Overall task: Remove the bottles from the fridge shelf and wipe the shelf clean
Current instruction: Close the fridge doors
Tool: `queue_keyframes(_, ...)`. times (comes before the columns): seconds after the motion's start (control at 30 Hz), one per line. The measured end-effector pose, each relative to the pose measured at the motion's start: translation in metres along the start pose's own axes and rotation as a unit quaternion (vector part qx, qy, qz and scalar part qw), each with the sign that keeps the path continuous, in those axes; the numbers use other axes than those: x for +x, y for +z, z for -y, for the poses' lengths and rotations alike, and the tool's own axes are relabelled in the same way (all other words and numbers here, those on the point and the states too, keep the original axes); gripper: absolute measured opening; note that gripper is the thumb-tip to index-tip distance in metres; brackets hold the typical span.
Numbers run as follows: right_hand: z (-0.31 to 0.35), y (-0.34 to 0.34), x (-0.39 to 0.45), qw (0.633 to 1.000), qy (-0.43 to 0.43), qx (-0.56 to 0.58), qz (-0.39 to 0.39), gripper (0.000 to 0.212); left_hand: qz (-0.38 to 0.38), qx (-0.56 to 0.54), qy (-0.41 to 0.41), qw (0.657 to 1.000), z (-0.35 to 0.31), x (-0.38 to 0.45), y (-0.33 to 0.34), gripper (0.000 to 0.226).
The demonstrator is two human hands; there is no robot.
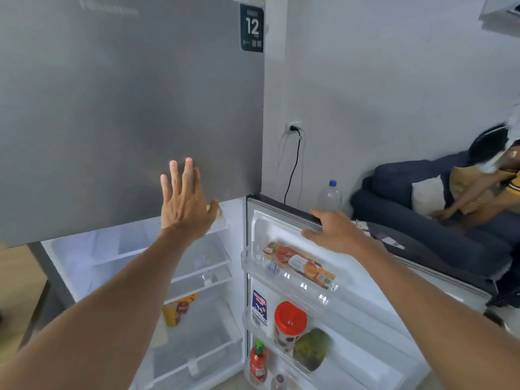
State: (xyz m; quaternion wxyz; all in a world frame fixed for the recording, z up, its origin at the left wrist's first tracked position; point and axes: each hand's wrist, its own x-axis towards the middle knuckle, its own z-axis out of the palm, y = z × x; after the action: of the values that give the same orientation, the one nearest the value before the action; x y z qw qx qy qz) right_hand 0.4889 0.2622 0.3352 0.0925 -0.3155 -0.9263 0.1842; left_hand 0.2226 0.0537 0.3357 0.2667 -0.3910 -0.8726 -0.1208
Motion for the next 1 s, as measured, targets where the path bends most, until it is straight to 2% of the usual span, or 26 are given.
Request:
queue_keyframes(0.17,-0.005,-0.026,0.010,0.995,0.020,0.055,0.083,0.068,-0.017,0.059,0.021,0.998,0.017,-0.003,0.004,0.085)
queue_keyframes(0.33,0.005,-0.039,0.009,0.986,0.035,0.072,0.143,0.050,-0.033,0.063,-0.004,0.997,0.039,-0.014,-0.004,0.083)
queue_keyframes(0.43,0.009,-0.035,0.005,0.977,0.049,0.136,0.159,0.045,-0.030,0.073,-0.024,0.997,0.061,-0.025,-0.013,0.082)
queue_keyframes(0.57,0.013,-0.022,-0.011,0.951,0.038,0.244,0.186,0.044,-0.029,0.083,-0.048,0.995,0.090,-0.037,-0.026,0.080)
queue_keyframes(0.7,0.019,0.000,-0.022,0.926,0.040,0.329,0.180,0.060,-0.027,0.100,-0.070,0.992,0.113,-0.045,-0.039,0.080)
queue_keyframes(0.8,0.035,0.021,-0.040,0.934,0.017,0.321,0.158,0.067,-0.024,0.097,-0.078,0.992,0.127,-0.051,-0.046,0.079)
queue_keyframes(0.9,0.061,0.042,-0.061,0.959,-0.025,0.240,0.146,0.079,-0.017,0.094,-0.085,0.992,0.136,-0.056,-0.050,0.078)
queue_keyframes(1.0,0.079,0.065,-0.071,0.967,-0.095,0.200,0.126,0.069,-0.007,0.095,-0.092,0.991,0.141,-0.058,-0.056,0.078)
